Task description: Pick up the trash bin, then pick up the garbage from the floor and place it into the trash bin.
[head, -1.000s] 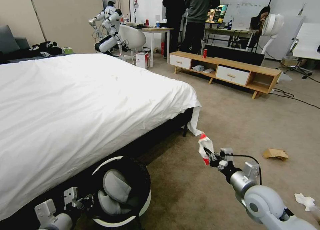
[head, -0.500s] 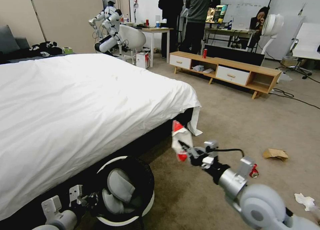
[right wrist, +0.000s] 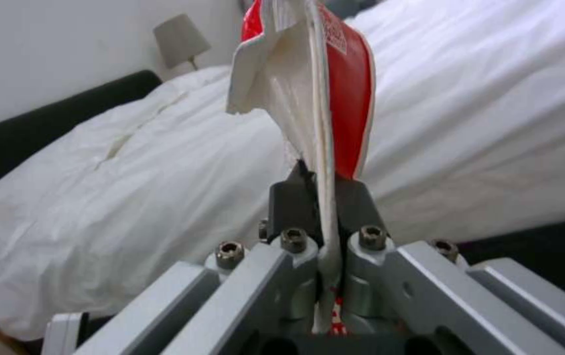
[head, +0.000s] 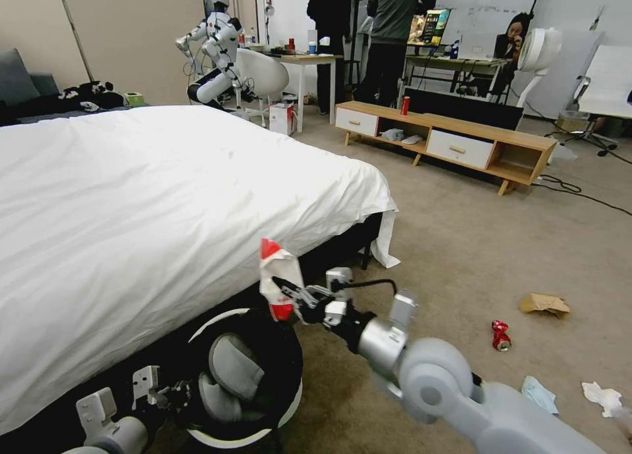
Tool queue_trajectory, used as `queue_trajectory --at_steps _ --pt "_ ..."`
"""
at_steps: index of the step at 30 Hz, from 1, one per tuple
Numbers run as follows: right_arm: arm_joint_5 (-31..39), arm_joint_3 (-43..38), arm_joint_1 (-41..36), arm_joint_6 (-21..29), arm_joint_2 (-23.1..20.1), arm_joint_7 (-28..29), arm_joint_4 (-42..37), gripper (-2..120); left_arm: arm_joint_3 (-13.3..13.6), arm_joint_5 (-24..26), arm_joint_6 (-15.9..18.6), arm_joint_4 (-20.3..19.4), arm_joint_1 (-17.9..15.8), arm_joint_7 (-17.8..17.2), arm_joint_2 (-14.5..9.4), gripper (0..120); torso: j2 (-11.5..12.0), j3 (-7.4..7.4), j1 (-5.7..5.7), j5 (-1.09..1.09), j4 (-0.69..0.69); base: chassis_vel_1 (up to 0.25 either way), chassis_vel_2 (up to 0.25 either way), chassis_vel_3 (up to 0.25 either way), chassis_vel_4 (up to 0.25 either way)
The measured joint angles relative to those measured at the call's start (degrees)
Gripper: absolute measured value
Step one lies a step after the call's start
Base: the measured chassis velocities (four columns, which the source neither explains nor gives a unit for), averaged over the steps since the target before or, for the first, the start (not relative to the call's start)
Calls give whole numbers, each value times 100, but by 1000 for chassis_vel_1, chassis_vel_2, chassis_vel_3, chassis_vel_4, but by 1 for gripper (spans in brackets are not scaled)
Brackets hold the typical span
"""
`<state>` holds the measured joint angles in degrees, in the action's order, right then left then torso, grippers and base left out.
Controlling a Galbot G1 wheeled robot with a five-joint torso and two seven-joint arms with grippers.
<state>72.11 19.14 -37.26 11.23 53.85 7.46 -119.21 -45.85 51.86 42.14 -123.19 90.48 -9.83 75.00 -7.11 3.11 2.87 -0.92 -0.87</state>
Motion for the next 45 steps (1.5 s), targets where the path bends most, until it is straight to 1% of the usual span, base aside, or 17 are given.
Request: queue_trajectory --at_steps 10,12,13,15,17,21,25,34,45 --pt "33 563 320 238 388 320 347 0 -67 36 0 -60 15 3 -44 1 0 0 0 1 1 0 0 0 0" --pt "63 678 395 412 485 492 403 0 -83 54 0 -76 29 1 -70 1 0 0 0 1 1 0 0 0 0" --pt "63 678 395 412 485 492 403 0 -83 54 0 -76 29 1 -70 1 0 0 0 1 1 0 0 0 0" --pt "114 783 421 669 522 729 403 0 -107 86 0 -100 35 -15 -100 1 0 0 0 0 0 0 0 0 0" --pt "114 811 422 704 529 764 403 0 -112 92 0 -106 36 -18 -104 1 0 0 0 1 0 0 0 0 0" --pt "171 1029 481 975 617 988 403 0 -138 122 0 -142 51 -26 -127 1 0 -1 0 1 0 0 0 0 0" --pt "231 1134 535 1107 666 1080 432 0 -144 133 0 -148 52 -29 -138 1 0 0 0 0 1 0 0 0 0" --pt "420 1460 674 1559 725 1484 485 0 -148 182 0 -155 15 -54 -166 1 0 0 0 1 0 0 0 0 0" --pt "458 1684 781 1847 781 1615 730 0 -140 192 0 -140 -12 -56 -175 1 0 0 0 2 0 0 0 0 0"
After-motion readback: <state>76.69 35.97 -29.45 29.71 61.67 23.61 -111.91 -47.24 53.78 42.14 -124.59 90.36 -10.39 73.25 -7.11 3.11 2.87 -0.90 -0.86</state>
